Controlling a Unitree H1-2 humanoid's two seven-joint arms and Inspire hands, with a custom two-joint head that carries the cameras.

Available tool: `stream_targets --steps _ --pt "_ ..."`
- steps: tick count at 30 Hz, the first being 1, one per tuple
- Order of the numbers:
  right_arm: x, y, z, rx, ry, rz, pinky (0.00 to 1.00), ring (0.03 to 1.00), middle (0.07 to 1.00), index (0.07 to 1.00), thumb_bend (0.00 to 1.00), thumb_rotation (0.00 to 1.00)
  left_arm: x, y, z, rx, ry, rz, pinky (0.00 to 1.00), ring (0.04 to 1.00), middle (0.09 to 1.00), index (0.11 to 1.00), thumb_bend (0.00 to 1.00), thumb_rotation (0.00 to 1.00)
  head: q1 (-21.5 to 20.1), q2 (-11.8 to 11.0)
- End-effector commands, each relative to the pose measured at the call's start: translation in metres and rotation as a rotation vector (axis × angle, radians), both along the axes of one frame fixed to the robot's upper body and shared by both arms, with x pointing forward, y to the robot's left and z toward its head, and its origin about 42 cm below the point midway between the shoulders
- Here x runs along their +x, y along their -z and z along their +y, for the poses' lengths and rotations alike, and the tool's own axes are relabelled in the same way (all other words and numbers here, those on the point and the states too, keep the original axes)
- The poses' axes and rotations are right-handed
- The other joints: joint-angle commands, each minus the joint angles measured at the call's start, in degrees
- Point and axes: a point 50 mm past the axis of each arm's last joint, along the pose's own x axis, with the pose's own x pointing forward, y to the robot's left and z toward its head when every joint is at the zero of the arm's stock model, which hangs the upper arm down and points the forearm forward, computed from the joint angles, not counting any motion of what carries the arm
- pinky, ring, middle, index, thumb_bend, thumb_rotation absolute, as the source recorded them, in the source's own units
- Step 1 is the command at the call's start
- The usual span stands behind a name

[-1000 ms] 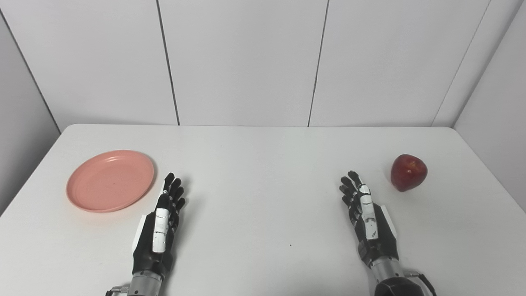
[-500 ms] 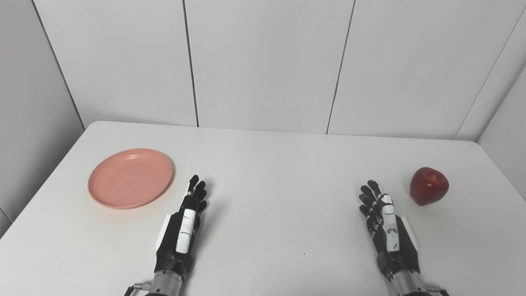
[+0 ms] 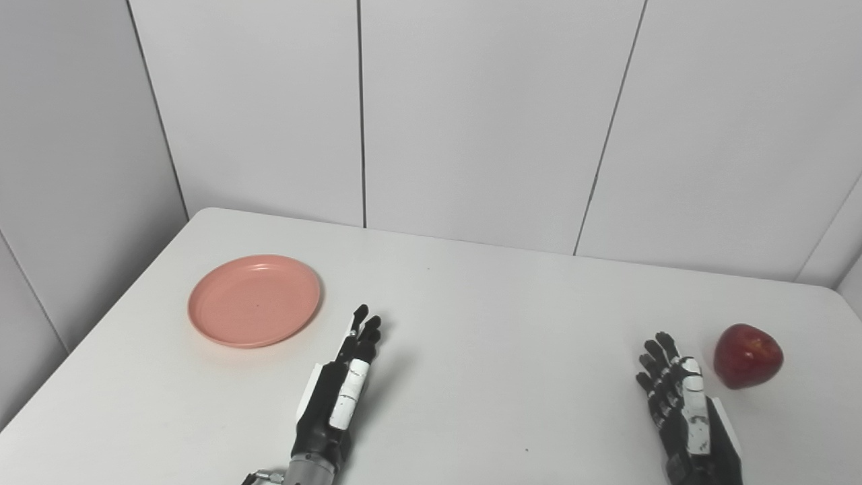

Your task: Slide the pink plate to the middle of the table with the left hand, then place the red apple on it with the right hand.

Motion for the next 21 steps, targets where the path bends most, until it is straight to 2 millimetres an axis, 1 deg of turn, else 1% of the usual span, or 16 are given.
stream_targets --steps 1,7,16,21 --pt "-0.011 0.020 -0.008 0.001 0.015 0.039 1.00 0.992 0.976 0.981 0.84 1.00 -0.016 0.017 -0.002 -0.001 -0.020 0.043 1.00 0.977 0.970 1.000 0.82 0.93 0.09 -0.06" --pt "-0.009 0.023 -0.012 0.007 0.013 0.041 1.00 0.994 0.979 0.988 0.83 1.00 -0.013 0.020 -0.007 0.012 -0.018 0.040 1.00 0.975 0.966 1.000 0.80 0.95 2.68 -1.08" --pt "-0.008 0.023 -0.021 0.007 0.005 0.050 1.00 1.000 0.997 1.000 0.81 1.00 -0.011 0.020 -0.017 0.015 -0.016 0.040 1.00 0.973 0.962 1.000 0.77 0.95 5.05 -1.29" --pt "-0.007 0.023 -0.024 -0.005 0.006 0.050 1.00 1.000 0.992 1.000 0.82 1.00 -0.011 0.018 -0.022 0.012 -0.011 0.034 1.00 0.974 0.963 1.000 0.75 0.96 5.95 -1.10"
